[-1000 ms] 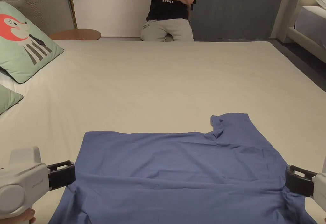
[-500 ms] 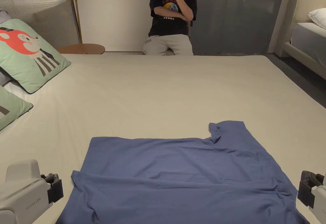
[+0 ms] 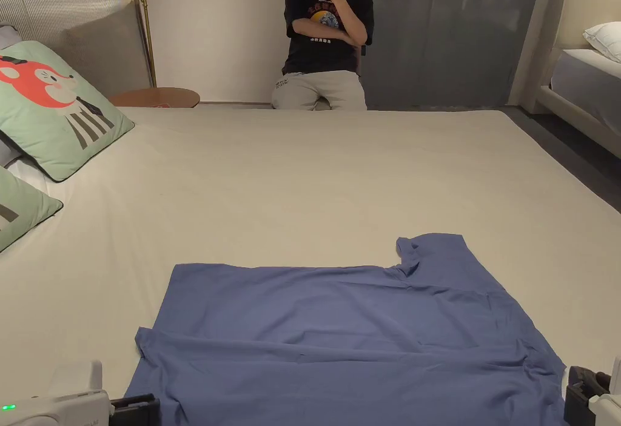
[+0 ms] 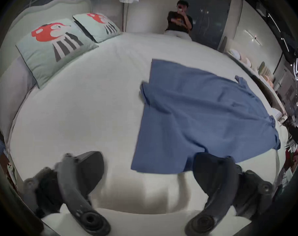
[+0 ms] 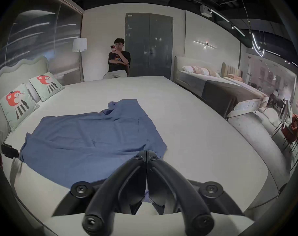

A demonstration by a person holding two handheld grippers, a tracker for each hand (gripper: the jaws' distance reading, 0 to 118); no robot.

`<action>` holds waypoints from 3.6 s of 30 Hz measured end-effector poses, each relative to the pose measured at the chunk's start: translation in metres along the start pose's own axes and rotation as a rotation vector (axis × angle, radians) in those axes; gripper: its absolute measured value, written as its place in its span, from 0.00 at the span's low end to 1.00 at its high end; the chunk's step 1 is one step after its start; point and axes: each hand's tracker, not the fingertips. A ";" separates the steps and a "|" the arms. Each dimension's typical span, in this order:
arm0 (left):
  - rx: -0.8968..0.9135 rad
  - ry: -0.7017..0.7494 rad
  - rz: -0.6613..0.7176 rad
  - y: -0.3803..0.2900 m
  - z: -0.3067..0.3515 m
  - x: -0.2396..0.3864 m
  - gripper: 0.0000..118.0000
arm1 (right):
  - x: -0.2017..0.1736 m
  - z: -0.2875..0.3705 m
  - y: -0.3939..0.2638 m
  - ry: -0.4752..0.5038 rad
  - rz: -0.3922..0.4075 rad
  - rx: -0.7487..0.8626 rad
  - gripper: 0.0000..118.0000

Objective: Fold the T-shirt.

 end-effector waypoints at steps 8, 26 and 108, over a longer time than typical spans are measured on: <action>0.002 0.007 -0.018 -0.005 -0.010 0.008 0.27 | 0.011 -0.012 -0.015 -0.029 0.004 -0.041 0.04; 0.040 0.002 -0.060 0.000 0.021 0.013 0.09 | 0.021 -0.035 -0.025 0.050 -0.038 -0.305 0.10; -0.056 0.092 0.023 0.126 -0.109 0.012 0.30 | -0.024 -0.050 0.013 0.000 0.026 -0.061 0.10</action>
